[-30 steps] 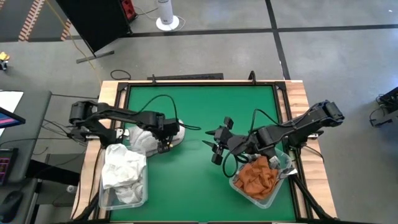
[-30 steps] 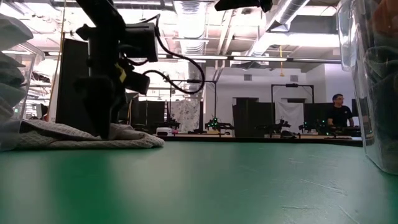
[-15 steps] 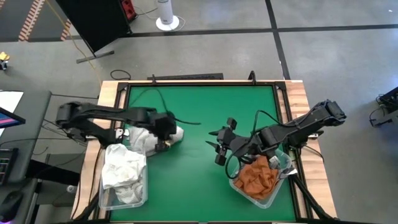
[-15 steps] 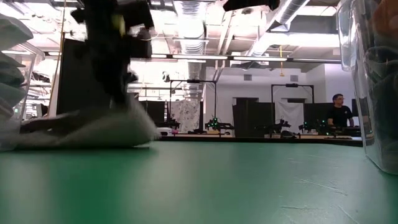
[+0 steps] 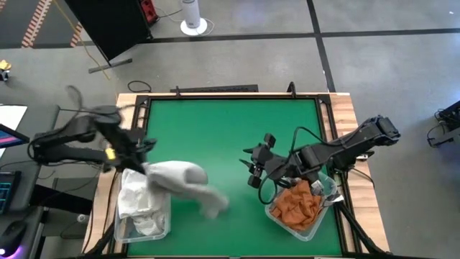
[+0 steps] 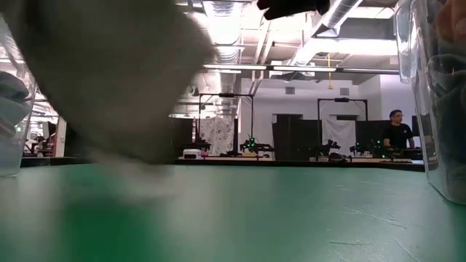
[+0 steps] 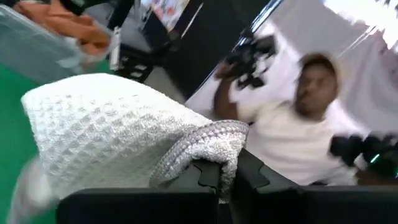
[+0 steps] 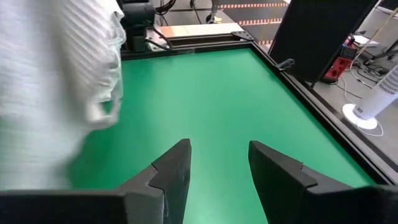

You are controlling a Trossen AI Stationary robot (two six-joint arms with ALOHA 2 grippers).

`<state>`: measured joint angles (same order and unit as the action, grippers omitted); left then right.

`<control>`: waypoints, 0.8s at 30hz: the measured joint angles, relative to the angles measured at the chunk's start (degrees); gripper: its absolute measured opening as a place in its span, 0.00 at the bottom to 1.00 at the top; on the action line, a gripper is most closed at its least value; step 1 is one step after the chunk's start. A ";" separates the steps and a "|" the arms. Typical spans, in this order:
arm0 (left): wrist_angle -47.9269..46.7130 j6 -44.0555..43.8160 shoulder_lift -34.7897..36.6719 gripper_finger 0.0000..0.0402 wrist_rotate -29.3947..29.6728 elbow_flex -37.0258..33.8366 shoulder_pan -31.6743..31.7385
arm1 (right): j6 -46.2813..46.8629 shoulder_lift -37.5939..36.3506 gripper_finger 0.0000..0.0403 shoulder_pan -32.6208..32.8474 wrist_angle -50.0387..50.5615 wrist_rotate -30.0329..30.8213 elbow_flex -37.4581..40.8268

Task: Sort towels by color in basket
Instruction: Put the gray towel into the left transparent bin

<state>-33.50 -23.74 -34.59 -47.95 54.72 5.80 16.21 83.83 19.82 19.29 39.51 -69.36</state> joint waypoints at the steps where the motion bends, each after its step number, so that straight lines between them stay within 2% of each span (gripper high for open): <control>1: -0.09 -3.24 2.21 0.01 -0.05 0.02 0.00 | 0.01 0.00 0.47 -0.14 -0.02 0.00 0.00; 4: -1.89 -10.29 7.60 0.01 0.75 0.04 0.00 | 0.23 0.00 0.47 -0.14 -0.02 0.02 0.00; 8: -7.89 -14.36 11.53 0.01 3.16 0.02 0.00 | 0.28 0.00 0.47 -0.10 -0.35 0.02 0.00; 15: -23.52 -14.51 10.91 0.01 4.80 0.42 0.00 | 0.31 0.02 0.47 -0.10 -0.47 0.02 0.00; 18: -23.50 -10.42 8.81 0.01 5.21 4.39 0.00 | 0.33 0.02 0.47 -0.39 -0.44 0.00 0.00; 24: -21.58 -3.56 2.94 0.01 10.08 18.41 0.00 | 0.40 0.04 0.47 -0.49 -0.20 0.00 0.00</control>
<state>-55.08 -27.29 -31.65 -37.87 73.13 5.80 16.60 83.88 19.33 19.09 39.51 -69.36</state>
